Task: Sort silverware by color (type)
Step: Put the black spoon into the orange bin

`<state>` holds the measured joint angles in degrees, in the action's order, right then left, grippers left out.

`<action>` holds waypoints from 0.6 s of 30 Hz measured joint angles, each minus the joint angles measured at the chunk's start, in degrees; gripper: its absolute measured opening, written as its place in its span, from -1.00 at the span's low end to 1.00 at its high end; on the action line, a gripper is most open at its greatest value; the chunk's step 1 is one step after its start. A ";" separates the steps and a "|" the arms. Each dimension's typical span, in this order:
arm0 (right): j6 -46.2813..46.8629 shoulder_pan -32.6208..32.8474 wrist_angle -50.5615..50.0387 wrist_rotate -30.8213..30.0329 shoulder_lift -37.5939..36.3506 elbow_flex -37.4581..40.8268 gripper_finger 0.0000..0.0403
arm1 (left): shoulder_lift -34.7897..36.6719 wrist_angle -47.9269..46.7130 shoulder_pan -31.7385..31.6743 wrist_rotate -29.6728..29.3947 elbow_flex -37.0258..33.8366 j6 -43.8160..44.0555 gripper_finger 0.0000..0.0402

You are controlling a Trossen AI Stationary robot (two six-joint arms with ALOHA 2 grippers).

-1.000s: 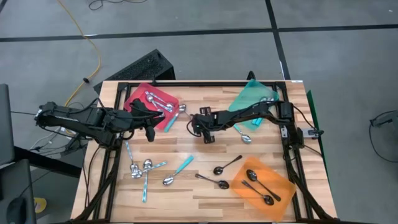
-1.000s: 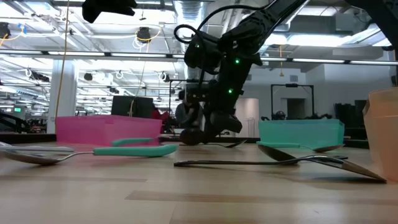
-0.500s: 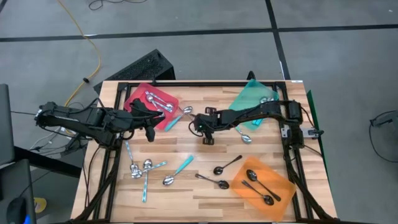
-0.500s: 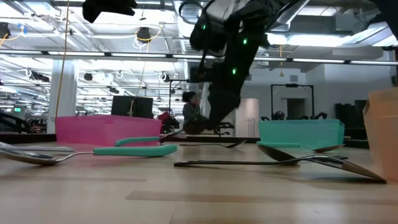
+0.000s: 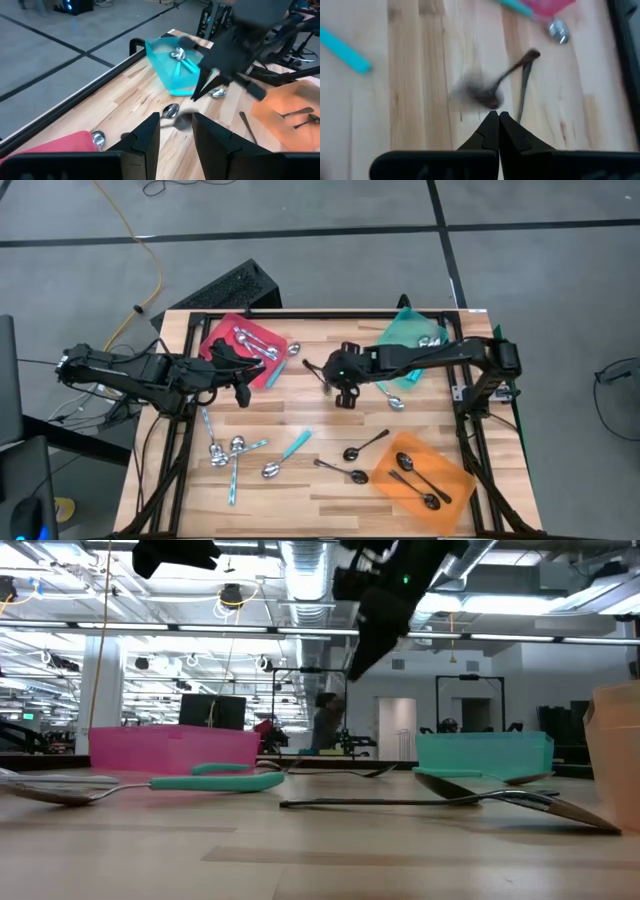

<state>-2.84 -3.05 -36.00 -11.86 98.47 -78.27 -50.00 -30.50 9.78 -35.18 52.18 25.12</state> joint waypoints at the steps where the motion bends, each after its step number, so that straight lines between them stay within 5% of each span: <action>1: 0.01 0.12 0.02 -0.02 -0.96 -0.05 -0.91 | -0.02 0.01 0.00 -0.02 0.00 0.01 -0.50; 9: 4.23 0.93 -0.68 1.69 -2.86 -0.03 -0.87 | -0.68 0.41 -0.04 -0.53 -0.02 -0.35 -0.50; 18: 13.32 0.29 -2.47 5.39 4.18 -0.08 -0.44 | -1.01 0.44 -0.04 -0.64 -0.02 0.50 -0.50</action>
<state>10.48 -2.76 -38.47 -6.46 102.65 -78.35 -51.00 -30.06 9.74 -35.81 52.16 25.61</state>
